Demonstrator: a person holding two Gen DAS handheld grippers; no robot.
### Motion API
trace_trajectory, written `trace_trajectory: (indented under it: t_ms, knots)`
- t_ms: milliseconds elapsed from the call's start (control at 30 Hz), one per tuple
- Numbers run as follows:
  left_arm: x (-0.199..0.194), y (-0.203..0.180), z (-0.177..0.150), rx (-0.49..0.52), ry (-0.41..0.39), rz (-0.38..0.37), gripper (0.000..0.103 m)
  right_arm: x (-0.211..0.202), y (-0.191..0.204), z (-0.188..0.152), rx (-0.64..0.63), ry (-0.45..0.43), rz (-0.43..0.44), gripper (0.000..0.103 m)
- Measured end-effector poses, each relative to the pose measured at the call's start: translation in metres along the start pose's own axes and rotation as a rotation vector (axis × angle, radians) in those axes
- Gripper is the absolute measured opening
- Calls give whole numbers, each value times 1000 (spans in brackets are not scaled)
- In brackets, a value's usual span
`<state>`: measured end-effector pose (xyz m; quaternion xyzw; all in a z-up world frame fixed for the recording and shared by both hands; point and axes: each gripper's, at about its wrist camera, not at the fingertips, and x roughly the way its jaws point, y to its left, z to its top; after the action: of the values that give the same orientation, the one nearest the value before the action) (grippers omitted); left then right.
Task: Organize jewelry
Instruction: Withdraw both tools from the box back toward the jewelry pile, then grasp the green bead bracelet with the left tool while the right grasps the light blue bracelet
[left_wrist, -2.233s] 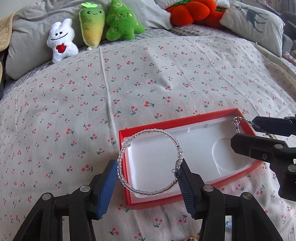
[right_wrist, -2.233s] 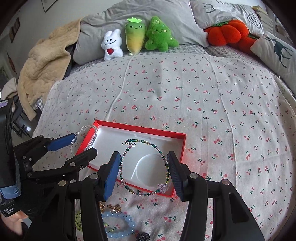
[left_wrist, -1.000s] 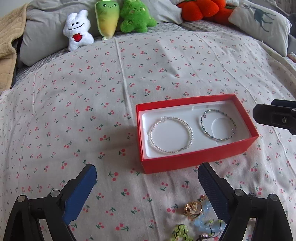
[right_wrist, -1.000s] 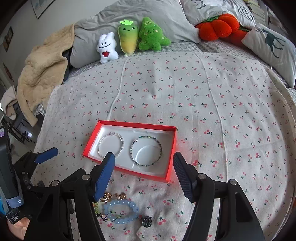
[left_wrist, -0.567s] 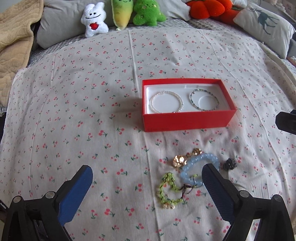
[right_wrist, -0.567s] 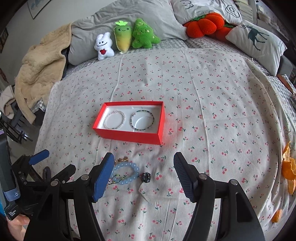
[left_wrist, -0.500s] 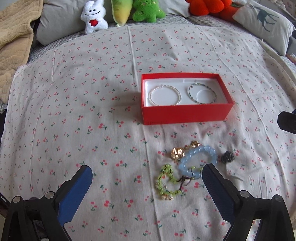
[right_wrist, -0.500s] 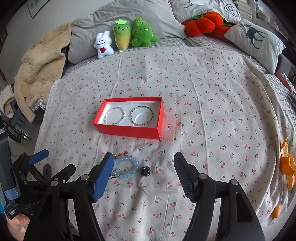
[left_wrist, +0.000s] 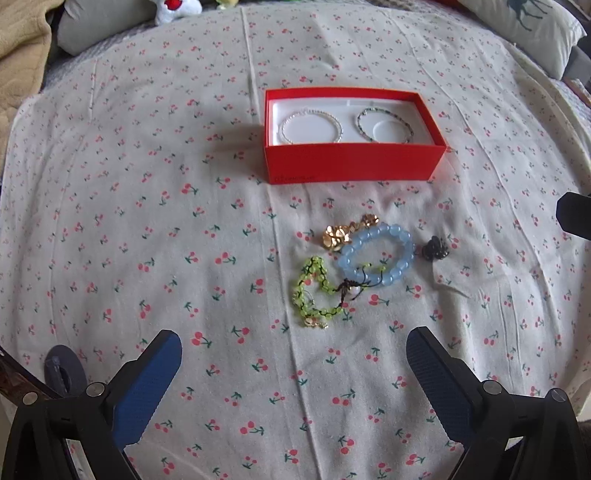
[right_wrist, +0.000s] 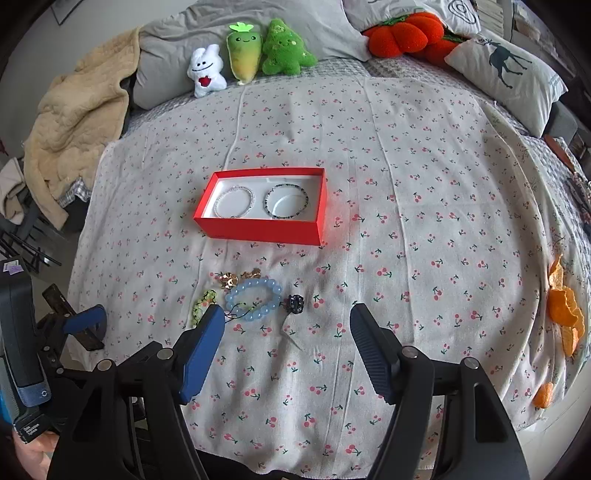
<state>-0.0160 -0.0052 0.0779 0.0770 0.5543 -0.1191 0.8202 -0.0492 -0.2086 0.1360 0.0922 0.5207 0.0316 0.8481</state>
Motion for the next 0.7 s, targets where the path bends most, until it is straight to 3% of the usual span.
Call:
trace_trajectory:
  t_ms: [300,400,500,600,700]
  knots:
    - [53,11,9,-40,47,-50,100,70,-12,12,1,58,14,73]
    - [64,12,14,-23,37,-52,95,91,-16,18,16,66,29,73]
    - [74,12,19,-4,29,-66,85,106,-18,20,19,62,48,73]
    - [81,15,21,-22,14,-126,77,119,-22,20,33,62,69,73]
    - [88,18,25,-36,27,-168,60,129,-23,23,35,84,90,73]
